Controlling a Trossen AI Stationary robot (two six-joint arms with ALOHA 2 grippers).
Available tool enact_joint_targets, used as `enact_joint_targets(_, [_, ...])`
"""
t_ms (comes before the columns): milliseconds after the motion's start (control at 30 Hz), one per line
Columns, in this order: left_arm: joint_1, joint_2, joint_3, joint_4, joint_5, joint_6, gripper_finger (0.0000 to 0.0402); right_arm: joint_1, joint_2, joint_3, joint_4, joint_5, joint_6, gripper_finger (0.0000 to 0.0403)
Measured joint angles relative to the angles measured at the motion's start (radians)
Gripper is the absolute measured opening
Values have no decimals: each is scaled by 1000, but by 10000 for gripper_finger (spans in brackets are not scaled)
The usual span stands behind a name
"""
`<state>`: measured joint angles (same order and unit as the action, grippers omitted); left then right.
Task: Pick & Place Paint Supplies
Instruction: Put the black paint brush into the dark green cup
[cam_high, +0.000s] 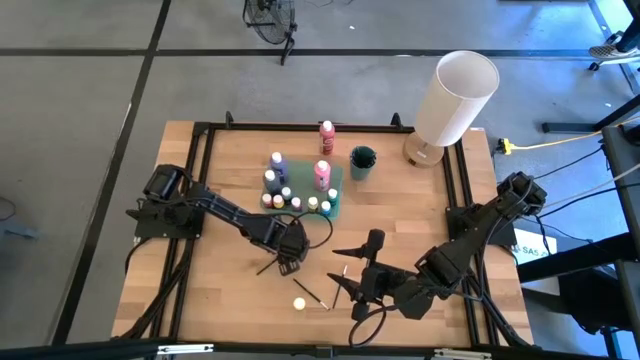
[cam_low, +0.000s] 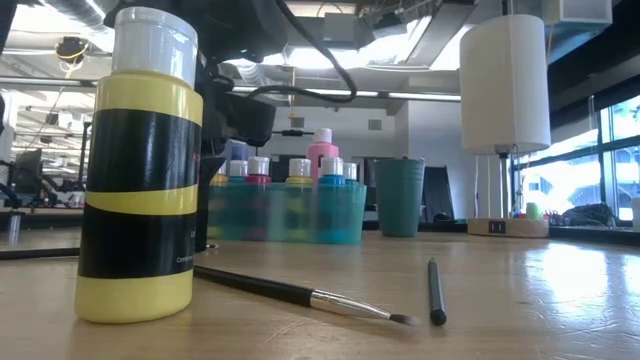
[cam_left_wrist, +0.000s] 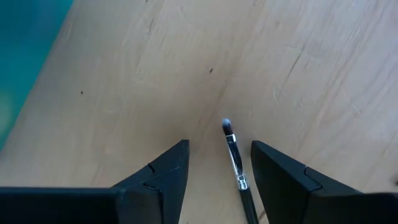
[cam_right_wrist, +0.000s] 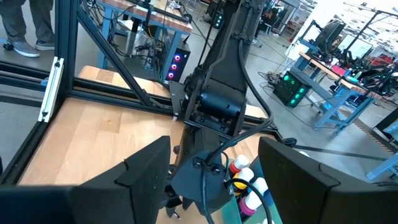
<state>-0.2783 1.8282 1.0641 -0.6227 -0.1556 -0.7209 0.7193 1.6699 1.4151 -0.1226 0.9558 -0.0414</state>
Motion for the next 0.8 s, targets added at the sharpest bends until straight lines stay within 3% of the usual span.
enact_joint_targets(800, [8,0,-5,-25,20,26,168,0,0,0,0,-1,11,247])
